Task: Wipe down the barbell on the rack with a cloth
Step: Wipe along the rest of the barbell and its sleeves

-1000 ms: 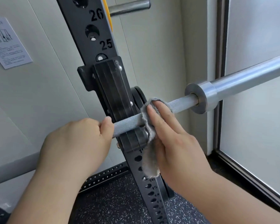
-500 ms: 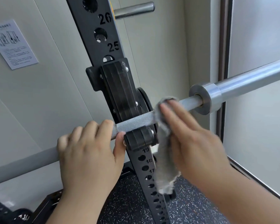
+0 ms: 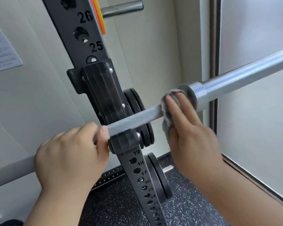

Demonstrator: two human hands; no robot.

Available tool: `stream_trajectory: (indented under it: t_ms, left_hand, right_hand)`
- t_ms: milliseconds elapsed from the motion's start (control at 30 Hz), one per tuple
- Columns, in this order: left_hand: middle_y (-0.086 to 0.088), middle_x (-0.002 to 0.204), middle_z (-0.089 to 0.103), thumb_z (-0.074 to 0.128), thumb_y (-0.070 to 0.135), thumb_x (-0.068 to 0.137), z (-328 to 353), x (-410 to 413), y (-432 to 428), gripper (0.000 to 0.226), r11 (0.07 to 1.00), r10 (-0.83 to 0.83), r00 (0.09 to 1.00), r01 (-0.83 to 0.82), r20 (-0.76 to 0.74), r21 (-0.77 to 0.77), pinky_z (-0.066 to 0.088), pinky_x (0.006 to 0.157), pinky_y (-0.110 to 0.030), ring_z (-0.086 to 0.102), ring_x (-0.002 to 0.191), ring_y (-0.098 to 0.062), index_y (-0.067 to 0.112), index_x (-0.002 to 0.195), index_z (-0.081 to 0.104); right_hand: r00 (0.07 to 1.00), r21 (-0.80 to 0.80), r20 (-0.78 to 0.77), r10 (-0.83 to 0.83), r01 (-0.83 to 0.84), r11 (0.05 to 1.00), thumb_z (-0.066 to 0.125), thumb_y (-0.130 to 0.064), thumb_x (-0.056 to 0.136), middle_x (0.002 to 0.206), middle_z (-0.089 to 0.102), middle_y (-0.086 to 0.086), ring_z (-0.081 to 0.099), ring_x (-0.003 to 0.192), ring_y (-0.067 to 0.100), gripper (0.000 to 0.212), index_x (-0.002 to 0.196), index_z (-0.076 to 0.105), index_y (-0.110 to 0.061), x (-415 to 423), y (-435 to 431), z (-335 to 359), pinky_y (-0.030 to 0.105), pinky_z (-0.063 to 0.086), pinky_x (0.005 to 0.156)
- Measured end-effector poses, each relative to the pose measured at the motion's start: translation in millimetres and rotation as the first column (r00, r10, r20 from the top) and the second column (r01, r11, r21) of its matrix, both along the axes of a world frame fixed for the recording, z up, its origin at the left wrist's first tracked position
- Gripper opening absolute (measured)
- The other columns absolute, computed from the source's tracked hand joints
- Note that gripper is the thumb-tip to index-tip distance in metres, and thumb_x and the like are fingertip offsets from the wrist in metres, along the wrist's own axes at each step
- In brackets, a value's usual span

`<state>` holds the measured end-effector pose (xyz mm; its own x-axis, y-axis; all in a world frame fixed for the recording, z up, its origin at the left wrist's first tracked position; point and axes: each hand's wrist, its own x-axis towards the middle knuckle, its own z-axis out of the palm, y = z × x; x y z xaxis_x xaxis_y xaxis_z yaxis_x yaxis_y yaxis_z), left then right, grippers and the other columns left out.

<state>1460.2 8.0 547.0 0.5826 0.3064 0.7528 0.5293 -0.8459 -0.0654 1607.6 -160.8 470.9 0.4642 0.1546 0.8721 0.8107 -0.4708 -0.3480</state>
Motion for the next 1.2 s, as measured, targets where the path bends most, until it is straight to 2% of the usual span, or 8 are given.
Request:
stream_trajectory:
  t_ms: [133,267,467,600,700,833,967,1200]
  left_hand:
    - [0.005,0.045,0.037,0.037,0.042,0.096,5,0,-2,0.046,0.998,0.035,0.999,-0.036,-0.018,-0.056,0.037,0.050,-0.028,0.037,0.039,-0.026,0.018,0.057,0.036]
    - [0.005,0.040,0.035,0.022,0.044,0.103,8,2,1,0.058,0.994,0.076,0.993,-0.082,-0.087,-0.069,0.041,0.049,-0.027,0.035,0.036,-0.022,0.018,0.054,0.037]
    - [0.001,0.054,0.057,0.008,0.057,0.096,25,11,2,0.069,0.977,0.161,0.954,-0.190,-0.251,-0.095,0.044,0.057,-0.029,0.051,0.055,-0.020,0.020,0.061,0.055]
    - [0.001,0.048,0.053,0.008,0.056,0.097,20,10,3,0.071,0.987,0.123,0.973,-0.141,-0.193,-0.079,0.045,0.055,-0.029,0.052,0.051,-0.022,0.018,0.058,0.052]
    - [0.004,0.044,0.041,0.005,0.058,0.102,6,3,7,0.067,0.999,0.053,0.992,-0.054,-0.112,-0.008,0.043,0.049,-0.032,0.043,0.043,-0.026,0.021,0.059,0.041]
    - [0.001,0.071,0.053,0.014,0.060,0.102,-12,-4,13,0.059,1.000,0.011,1.000,-0.011,-0.002,0.022,0.045,0.069,-0.051,0.051,0.072,-0.035,0.023,0.081,0.055]
    - [-0.007,0.096,0.063,0.038,0.056,0.098,-27,-14,3,0.046,1.000,0.025,0.993,-0.025,0.117,-0.008,0.044,0.091,-0.060,0.053,0.095,-0.040,0.021,0.108,0.065]
    - [-0.011,0.077,0.061,0.038,0.053,0.102,-30,-7,20,0.047,0.989,0.066,0.976,-0.092,0.206,0.118,0.044,0.072,-0.054,0.053,0.074,-0.039,0.015,0.090,0.063]
  right_hand:
    - [0.986,-0.143,0.092,0.137,-0.123,0.982,0.054,-0.009,0.094,0.166,0.031,0.000,0.067,0.123,0.022,0.064,0.157,0.043,-0.010,-19,16,-5,0.034,0.059,0.051]
    - [0.998,-0.140,0.057,0.005,0.004,0.990,0.047,-0.021,0.103,0.169,0.032,-0.007,0.074,0.072,0.020,0.060,0.162,0.037,-0.025,4,-1,-7,0.033,0.059,0.052]
    - [0.995,0.007,-0.006,0.102,-0.102,0.995,0.057,-0.018,0.103,0.168,0.034,-0.005,0.074,0.106,0.026,0.056,0.157,0.045,-0.023,-9,19,-8,0.042,0.063,0.061]
    - [0.995,-0.127,0.064,0.072,-0.064,0.990,0.050,-0.022,0.101,0.167,0.036,-0.007,0.073,0.074,0.020,0.059,0.160,0.041,-0.026,4,3,-10,0.034,0.059,0.052]
    - [0.999,0.033,-0.017,-0.032,0.032,0.999,0.053,-0.020,0.104,0.168,0.033,-0.010,0.076,0.094,0.027,0.058,0.160,0.040,-0.029,14,-3,-17,0.039,0.061,0.058]
    - [0.988,0.012,0.014,0.153,-0.153,0.988,0.044,-0.017,0.106,0.170,0.030,-0.003,0.068,0.122,0.023,0.053,0.159,0.043,-0.021,-20,20,-18,0.039,0.063,0.061]
    - [0.995,-0.049,0.029,0.090,-0.089,0.995,0.054,-0.018,0.100,0.167,0.035,-0.010,0.073,0.071,0.021,0.061,0.159,0.043,-0.029,0,1,-17,0.036,0.062,0.055]
    - [0.983,-0.030,0.064,0.171,-0.169,0.985,0.068,-0.008,0.093,0.171,0.027,-0.001,0.070,0.119,0.025,0.073,0.159,0.040,-0.020,-20,16,-17,0.036,0.063,0.060]
